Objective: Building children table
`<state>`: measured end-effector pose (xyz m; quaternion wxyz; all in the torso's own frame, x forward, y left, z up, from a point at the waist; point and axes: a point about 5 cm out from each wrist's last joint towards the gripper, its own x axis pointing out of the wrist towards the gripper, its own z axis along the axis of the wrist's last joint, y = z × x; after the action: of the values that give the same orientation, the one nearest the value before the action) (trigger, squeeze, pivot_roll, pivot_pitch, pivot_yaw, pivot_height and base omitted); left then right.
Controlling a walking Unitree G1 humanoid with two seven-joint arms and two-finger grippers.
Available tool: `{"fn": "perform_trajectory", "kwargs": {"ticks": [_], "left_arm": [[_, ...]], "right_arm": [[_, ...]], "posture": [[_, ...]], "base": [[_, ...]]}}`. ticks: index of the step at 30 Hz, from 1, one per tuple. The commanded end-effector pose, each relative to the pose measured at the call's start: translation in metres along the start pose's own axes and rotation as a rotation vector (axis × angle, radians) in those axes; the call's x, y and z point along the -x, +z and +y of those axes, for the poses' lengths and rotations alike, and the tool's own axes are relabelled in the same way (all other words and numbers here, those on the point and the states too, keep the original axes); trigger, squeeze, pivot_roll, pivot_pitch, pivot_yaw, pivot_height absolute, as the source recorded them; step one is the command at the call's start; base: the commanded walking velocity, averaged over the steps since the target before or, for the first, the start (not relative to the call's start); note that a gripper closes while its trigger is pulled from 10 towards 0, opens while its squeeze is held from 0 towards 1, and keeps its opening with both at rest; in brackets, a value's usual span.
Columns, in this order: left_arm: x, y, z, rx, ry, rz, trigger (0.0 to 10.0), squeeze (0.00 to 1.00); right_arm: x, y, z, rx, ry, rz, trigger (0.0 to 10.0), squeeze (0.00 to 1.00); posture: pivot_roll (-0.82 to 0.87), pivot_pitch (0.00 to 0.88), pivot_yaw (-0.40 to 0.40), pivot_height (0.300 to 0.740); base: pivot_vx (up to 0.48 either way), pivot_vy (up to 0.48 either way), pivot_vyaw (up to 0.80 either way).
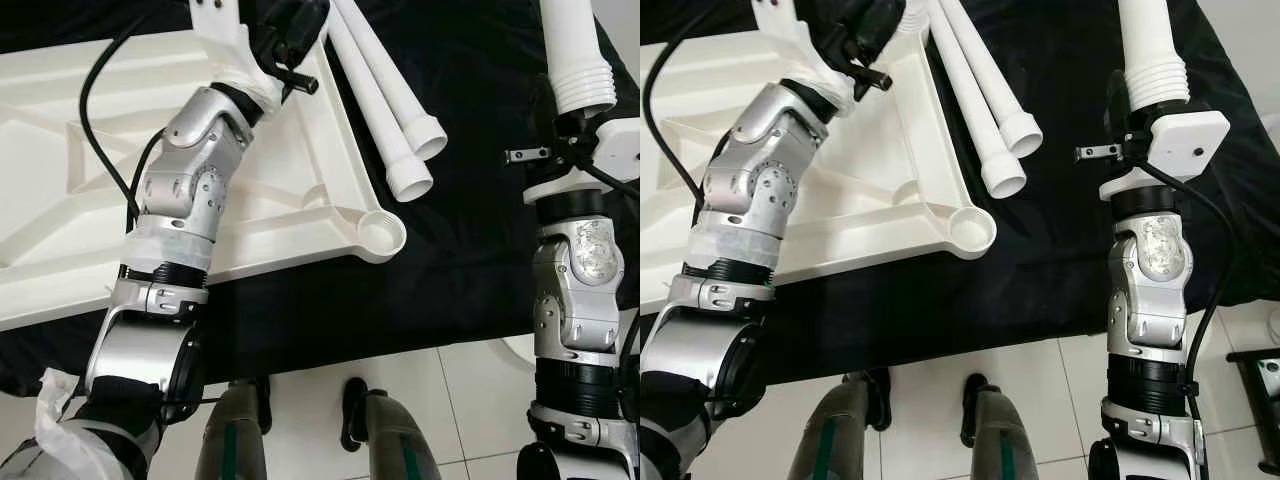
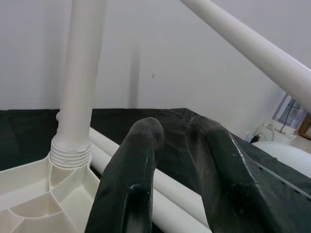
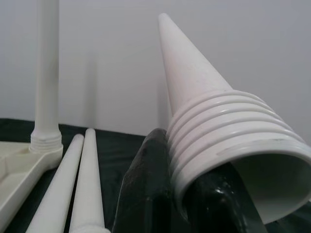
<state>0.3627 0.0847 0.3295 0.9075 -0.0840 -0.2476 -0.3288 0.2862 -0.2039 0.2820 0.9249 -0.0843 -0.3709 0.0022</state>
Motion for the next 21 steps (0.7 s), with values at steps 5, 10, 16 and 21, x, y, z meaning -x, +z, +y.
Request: {"fn": "perform_trajectory", "kwargs": {"ticks": [5, 10, 16, 21], "left_arm": [[-0.006, -0.008, -0.015, 0.003, -0.242, 0.043, 10.0, 0.0], [-0.009, -0.009, -0.018, 0.019, -0.266, 0.032, 10.0, 0.0], [-0.013, -0.017, -0.028, 0.085, -0.373, 0.067, 10.0, 0.0], [-0.013, -0.02, -0.032, 0.128, -0.434, 0.089, 10.0, 0.58]], "right_arm": [[-0.003, 0.011, -0.003, 0.034, -0.025, -0.065, 10.0, 0.0], [-0.007, 0.014, -0.004, 0.048, -0.02, -0.085, 10.0, 0.0], [-0.014, 0.022, 0.0, 0.071, 0.012, -0.135, 10.0, 0.0], [-0.019, 0.025, 0.006, 0.074, 0.043, -0.16, 10.0, 0.0]], "posture": [[0.06, 0.087, 0.036, 0.74], [0.05, 0.064, 0.057, 0.74], [0.04, 0.026, 0.076, 0.74], [0.05, 0.007, 0.078, 0.74]], "base": [[0.0, 0.0, 0.0], [0.0, 0.0, 0.0], [0.0, 0.0, 0.0], [0.0, 0.0, 0.0]]}}
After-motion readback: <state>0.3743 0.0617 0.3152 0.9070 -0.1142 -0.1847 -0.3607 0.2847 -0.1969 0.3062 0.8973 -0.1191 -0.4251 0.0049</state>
